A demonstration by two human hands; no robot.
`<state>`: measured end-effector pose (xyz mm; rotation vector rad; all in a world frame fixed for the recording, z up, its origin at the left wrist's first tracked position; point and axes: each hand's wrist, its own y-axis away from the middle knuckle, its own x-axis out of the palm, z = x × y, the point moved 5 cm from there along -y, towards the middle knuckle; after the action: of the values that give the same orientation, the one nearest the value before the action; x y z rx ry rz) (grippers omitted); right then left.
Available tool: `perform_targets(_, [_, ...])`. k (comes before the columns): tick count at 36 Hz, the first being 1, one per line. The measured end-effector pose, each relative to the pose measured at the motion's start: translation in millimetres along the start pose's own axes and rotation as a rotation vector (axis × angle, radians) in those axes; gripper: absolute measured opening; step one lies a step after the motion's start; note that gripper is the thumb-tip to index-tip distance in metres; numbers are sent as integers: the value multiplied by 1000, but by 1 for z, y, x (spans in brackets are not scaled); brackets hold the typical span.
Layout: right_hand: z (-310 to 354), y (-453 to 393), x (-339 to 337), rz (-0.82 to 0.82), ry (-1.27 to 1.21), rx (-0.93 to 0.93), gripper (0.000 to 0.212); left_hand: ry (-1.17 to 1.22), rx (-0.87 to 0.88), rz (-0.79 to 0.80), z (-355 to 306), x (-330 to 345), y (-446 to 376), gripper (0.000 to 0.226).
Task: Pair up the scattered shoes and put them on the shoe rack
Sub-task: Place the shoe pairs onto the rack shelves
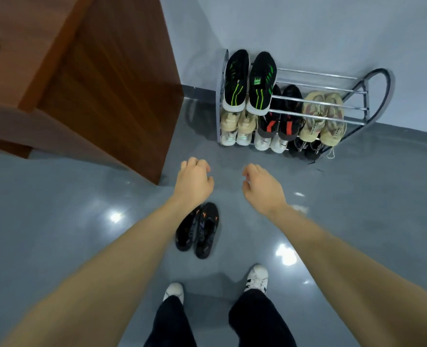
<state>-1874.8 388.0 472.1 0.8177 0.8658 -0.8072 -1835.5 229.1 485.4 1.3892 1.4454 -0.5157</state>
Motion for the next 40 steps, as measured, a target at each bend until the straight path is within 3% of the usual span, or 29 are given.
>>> perform_targets(11, [80,44,100,60,-95,169,24,21,104,185,102,31,48,27])
perform_targets(16, [88,63,145,103,-115,219,22,47,103,223,135,60,64,26])
perform_targets(23, [51,54,224,217,-119,241,25,61,78,283,176,128,58,25])
perform_targets(30, [11,27,338,265,-177,243,25,113,62,314,219,228,34,24])
perform_targets(34, [-10,30,418,375,-138,216,26,113,15,339,255,292,33,26])
perform_targets(40, [-45,22,498,429,-10,234,44,-63,17,401,296,369,19,40])
